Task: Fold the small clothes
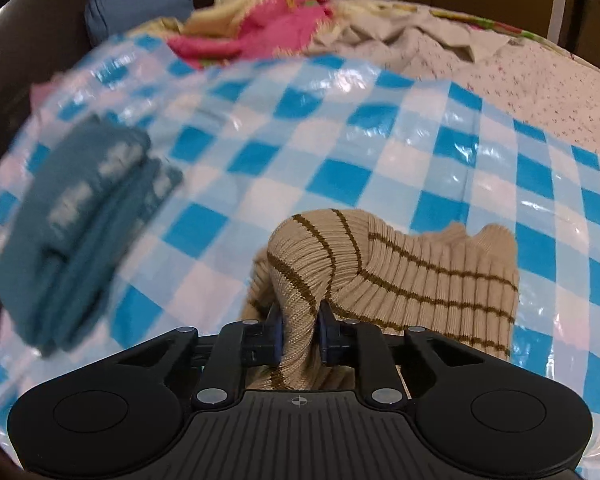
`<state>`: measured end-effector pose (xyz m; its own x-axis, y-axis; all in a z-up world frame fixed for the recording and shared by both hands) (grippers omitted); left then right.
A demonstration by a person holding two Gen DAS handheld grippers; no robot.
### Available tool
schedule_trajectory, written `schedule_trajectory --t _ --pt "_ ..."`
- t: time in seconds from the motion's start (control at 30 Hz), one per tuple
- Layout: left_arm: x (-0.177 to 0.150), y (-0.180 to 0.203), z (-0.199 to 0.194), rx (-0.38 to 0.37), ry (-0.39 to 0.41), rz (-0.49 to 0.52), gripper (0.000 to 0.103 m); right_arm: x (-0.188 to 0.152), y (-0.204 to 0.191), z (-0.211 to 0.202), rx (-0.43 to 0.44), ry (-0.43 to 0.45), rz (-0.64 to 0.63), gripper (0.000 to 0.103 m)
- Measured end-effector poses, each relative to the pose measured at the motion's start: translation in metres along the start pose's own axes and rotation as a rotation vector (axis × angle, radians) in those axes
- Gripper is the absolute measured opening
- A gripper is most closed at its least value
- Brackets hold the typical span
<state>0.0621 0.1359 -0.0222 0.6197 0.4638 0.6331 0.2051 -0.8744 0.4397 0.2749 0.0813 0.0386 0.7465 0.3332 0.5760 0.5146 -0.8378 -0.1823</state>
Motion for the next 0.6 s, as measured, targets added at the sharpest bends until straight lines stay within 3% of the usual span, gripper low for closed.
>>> schedule_trajectory --t 0.1,0.23,0.33,0.4,0.43,0.6 --pt "-0.005 -0.008 0.000 0.036 -0.030 -0.028 0.023 0.002 -0.009 0.014 0.013 0.002 0.003 0.016" --pt "-0.009 -0.005 0.008 0.095 -0.076 0.008 0.023 -0.006 -0.017 0.048 0.017 -0.043 -0.002 0.017" --pt "-0.009 -0.006 0.010 0.119 -0.098 0.018 0.024 -0.010 -0.021 0.060 0.042 -0.061 -0.030 0.022" --pt "-0.008 -0.007 0.012 0.123 -0.106 0.018 0.025 -0.008 -0.022 0.053 0.090 -0.060 -0.005 0.041" --pt "-0.008 -0.007 0.011 0.124 -0.110 0.017 0.026 -0.007 -0.022 0.048 0.112 -0.055 0.014 0.045" --pt "-0.005 -0.010 0.000 0.139 -0.097 0.015 0.027 -0.001 -0.011 -0.003 0.229 0.036 0.069 0.046"
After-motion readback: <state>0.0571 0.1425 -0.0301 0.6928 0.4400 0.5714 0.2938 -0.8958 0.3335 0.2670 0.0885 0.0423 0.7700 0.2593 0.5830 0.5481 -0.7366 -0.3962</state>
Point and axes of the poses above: each gripper's, at about its wrist camera, not at the fingertips, and z roughly the way its jaws point, y to its right, x to its top, the point moved 4 cm from there along z, roughly the way its jaws point, and after that the axes turned 6 degrees about x, right-handed, at the moved point
